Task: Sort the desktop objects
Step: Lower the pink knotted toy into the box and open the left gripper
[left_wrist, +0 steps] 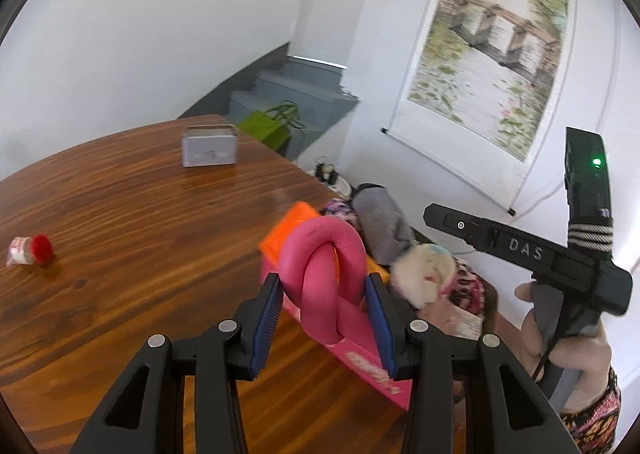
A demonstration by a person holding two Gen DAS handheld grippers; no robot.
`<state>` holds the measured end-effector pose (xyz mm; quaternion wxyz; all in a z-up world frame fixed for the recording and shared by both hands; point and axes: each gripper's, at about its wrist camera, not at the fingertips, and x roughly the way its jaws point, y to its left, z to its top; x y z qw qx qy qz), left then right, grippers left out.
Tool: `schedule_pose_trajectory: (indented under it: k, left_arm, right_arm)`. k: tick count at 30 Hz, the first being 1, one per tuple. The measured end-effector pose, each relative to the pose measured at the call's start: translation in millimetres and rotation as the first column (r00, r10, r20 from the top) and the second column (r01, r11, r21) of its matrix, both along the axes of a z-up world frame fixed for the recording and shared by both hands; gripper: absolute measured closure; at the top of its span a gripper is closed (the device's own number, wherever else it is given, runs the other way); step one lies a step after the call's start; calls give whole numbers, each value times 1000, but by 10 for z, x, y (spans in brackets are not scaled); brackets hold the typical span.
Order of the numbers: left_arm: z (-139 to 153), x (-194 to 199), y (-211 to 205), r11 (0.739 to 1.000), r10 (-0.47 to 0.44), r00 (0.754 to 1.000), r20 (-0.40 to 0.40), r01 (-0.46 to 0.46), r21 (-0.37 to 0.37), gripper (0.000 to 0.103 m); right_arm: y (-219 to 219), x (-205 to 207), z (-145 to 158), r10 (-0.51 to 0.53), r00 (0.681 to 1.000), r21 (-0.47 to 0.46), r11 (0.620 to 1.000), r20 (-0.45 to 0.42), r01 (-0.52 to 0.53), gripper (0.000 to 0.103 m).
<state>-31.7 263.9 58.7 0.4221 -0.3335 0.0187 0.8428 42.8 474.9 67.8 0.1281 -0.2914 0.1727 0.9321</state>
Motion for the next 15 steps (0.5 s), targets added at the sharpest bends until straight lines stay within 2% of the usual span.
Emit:
schedule_pose_trajectory:
  k: [5,13,15]
  left_arm:
    - [-64,93,333,998,-65,998,-6,65,-22,59]
    - [-221,89,619,994,-91,996,12,91,-57,59]
    - [-255,87,669,993,-95,995,18,96,-64,52]
  right_arm:
    - [60,236,2,-29,999,-2,1000,-39,29,33]
    - [214,445,-49,-74,995,-29,997,-70,72,33]
    - [242,473,-71,-81,994,-35,996,-72,79,33]
